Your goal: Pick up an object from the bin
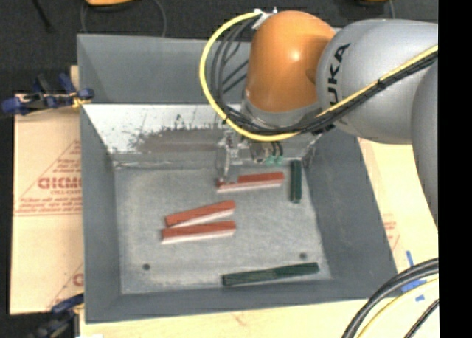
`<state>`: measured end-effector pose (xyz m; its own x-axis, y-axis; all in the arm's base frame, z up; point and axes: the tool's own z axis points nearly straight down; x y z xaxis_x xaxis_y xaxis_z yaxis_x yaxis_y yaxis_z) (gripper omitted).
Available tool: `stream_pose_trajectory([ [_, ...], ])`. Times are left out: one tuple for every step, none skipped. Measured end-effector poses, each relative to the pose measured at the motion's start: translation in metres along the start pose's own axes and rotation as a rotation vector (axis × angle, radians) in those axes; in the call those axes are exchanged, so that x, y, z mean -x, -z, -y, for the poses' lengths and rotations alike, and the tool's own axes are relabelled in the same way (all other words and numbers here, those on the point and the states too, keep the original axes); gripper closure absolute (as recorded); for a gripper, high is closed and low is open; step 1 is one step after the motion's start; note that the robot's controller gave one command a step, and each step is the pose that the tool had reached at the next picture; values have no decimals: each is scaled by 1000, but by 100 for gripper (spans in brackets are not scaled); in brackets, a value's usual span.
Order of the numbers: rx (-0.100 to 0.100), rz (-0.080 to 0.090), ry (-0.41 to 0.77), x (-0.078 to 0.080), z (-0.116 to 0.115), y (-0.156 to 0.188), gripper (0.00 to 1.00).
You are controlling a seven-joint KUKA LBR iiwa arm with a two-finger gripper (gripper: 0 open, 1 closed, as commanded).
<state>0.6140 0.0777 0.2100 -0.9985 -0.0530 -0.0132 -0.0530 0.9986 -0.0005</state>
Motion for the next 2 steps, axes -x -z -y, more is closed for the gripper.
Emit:
stream_pose_trajectory([
  [0,-8,-1,-2,0,-6,0],
  [1,-19,-11,-40,14,-128,0],
])
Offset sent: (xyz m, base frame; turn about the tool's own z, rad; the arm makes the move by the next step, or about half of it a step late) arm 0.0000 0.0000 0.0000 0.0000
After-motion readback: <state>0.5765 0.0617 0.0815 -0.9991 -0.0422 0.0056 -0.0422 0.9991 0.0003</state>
